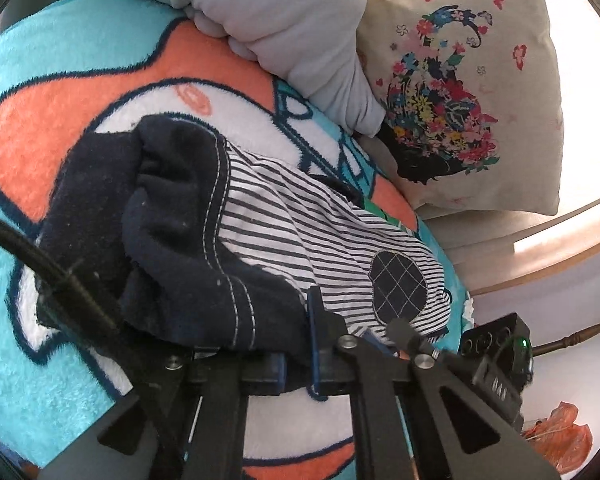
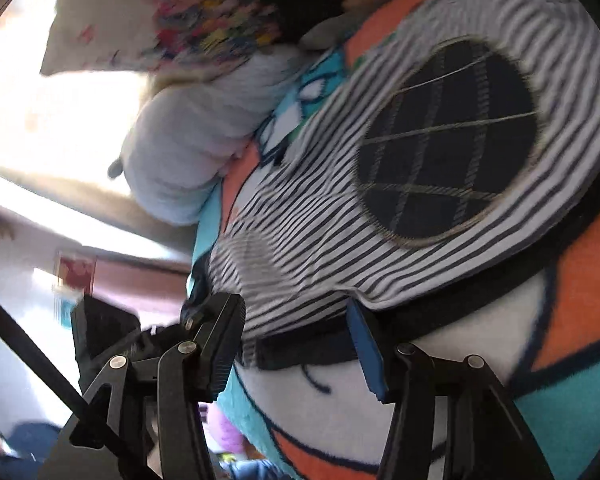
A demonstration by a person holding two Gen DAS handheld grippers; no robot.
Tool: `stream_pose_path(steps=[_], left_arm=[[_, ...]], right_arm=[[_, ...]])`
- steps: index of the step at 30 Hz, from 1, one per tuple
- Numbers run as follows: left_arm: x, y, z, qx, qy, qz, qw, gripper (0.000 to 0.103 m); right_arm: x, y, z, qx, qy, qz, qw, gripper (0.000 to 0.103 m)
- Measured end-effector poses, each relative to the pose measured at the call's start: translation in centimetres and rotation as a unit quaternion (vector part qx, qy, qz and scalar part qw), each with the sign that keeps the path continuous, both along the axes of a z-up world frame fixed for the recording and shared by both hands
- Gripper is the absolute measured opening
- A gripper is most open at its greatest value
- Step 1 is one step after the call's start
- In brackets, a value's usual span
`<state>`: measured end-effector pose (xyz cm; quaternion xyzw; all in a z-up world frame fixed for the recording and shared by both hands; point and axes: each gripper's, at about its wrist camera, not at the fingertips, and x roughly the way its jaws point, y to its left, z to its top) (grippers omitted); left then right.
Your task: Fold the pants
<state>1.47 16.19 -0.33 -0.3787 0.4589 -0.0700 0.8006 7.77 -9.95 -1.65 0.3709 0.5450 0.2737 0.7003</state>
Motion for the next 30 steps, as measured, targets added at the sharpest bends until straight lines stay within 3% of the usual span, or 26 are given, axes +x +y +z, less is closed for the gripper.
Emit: stream_pose_path(steps=[9,14,15,17,18,19,22,26,30], left_arm=[[-0.6,0.3,1.5,0.011,-0.027,0.005,0.9996,0.008],[-1.0,0.5,2.3,0.015,-0.034,0.004,0.9993,0.008],[-1.1,0.6,2.5,0.016,-0.036,0.005,0.9992,0.008],[-1.3,1.0,2.8,0.020,-0.041,0.010,0.9989,0.008],[-1.4,1.1,2.9,0.023,-0.043,0.012,0.9987,0.008],[-1.4,1.3,3.0,0.026,-0.046,0.014,0.9985,0.008],[-0.9,1.7,3.0,0.028,-0.043,0.019,0.9985,0.008],[1.1,2.3,3.2,0.036,-0.036,0.028,0.9983,0.008],[4.4,3.4,4.1,0.055,-0.034,0.041,0.9971,0.008]], right_arm=[[-1.3,0.3,-0.5,0.041,0.040,0.020,0.998,0.059],[0.2,-1.8,-0.3,0.016,0.024,-0.051,0.998,0.059],[0.3,-2.8,-0.4,0.010,0.022,-0.074,0.997,0.057],[0.6,-4.9,-0.8,0.009,0.023,-0.107,0.994,0.042],[0.7,-5.7,-0.9,0.002,0.020,-0.117,0.993,0.029],[0.8,-6.3,-0.7,-0.005,0.012,-0.123,0.992,0.019],[1.3,-7.4,1.0,-0.049,-0.035,-0.126,0.990,0.012],[3.5,-6.2,4.4,-0.102,-0.095,-0.100,0.985,0.012],[7.2,-3.5,6.9,-0.164,-0.153,-0.065,0.972,0.012]])
